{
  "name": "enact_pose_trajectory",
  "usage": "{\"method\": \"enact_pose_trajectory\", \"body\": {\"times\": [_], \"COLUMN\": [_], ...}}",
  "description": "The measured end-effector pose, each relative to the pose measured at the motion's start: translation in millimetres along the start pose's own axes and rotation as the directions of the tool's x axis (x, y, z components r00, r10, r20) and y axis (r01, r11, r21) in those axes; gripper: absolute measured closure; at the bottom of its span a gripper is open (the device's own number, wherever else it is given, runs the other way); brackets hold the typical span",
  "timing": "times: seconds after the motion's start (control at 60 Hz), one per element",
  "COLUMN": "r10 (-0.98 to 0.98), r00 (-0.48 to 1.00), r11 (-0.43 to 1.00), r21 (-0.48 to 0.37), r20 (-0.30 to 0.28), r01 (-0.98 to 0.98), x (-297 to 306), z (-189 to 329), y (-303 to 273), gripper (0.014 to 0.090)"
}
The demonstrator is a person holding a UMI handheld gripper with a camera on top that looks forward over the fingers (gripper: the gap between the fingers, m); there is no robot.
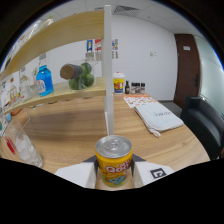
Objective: Make me a cup of Vodka Sunrise.
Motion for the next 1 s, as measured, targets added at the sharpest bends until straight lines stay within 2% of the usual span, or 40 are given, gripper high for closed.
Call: {"method": "enact_pose_trajectory", "body": {"times": [0.017, 0.15, 0.267, 0.3, 0.317, 0.333, 0.517, 0.65, 0.817, 0.833, 0.85, 1.0], "r10": [-0.002, -0.018, -0.035, -0.034, -0.033, -0.032, -0.028, -0.023, -0.027, -0.029, -0.028, -0.049], "r00": [1.000, 1.000, 0.999, 0.999, 0.999, 0.999, 0.998, 0.999, 0.998, 0.998, 0.997, 0.988], "r11": [1.000, 0.999, 0.999, 0.999, 0.999, 0.999, 0.999, 0.994, 0.988, 0.987, 0.986, 0.986], "r21": [-0.001, -0.026, -0.028, -0.023, -0.021, -0.019, 0.040, 0.110, 0.155, 0.159, 0.165, 0.165], "r20": [0.001, -0.001, -0.025, -0.032, -0.038, -0.042, -0.056, -0.036, 0.051, 0.063, 0.072, 0.146], "r01": [0.002, 0.018, 0.035, 0.034, 0.032, 0.032, 0.031, 0.027, 0.019, 0.018, 0.016, 0.024], "x": [0, 2, 7, 8, 8, 9, -2, -28, -92, -99, -108, -169], "z": [-1, -7, -15, -19, -22, -25, -75, -120, -160, -163, -167, -178], "y": [1, 10, 9, 6, 5, 3, -29, -61, -79, -79, -80, -61], "gripper": [0.0511, 0.0501, 0.0417, 0.0337, 0.0233, 0.0178, 0.0184, 0.0184, 0.0186, 0.0241, 0.0188, 0.0186]}}
